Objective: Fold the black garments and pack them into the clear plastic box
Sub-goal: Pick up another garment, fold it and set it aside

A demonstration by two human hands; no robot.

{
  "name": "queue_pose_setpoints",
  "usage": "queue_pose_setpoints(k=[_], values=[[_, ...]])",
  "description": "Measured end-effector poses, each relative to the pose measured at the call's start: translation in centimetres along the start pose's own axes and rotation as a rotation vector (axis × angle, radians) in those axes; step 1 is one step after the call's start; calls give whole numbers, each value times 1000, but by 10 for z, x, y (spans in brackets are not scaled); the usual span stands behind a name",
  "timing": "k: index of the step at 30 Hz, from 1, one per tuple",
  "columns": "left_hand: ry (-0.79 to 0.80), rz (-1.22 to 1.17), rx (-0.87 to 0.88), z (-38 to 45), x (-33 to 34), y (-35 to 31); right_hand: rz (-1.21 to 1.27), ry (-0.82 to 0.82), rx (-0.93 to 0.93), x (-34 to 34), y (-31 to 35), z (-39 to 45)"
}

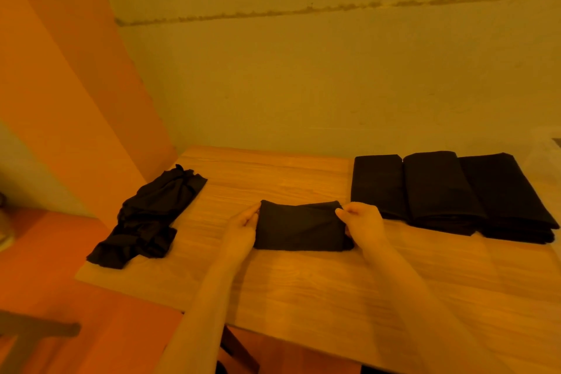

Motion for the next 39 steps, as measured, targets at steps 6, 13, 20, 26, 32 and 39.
queue_pose_setpoints(k=[6,13,20,26,32,39], values=[[-42,-42,0,-15,-9,10,-17,56,16,-7,6,-22],[-255,51,16,-29,-8,30,-229,16,5,1,-10,-41],[-468,251,294,-53,-6,14,-402,42,-91,-4,4,-43],[-12,1008,588,-40,28,11,-877,448,-575,31,19,-50],[141,886,335,-26,-2,28,-973,532,-427,13,0,-55],[-187,-139,-193,-51,-5,36,-894,470,-666,31,64,-32]])
Point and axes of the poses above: each hand's wrist, its own z-axis towards the middle knuckle, its own x-axis out of the palm, y = z × x, the point moved 7 cm from there along z, towards the middle knuckle, and after that the axes turned 10 degrees about -x, right-handed, at the moved point
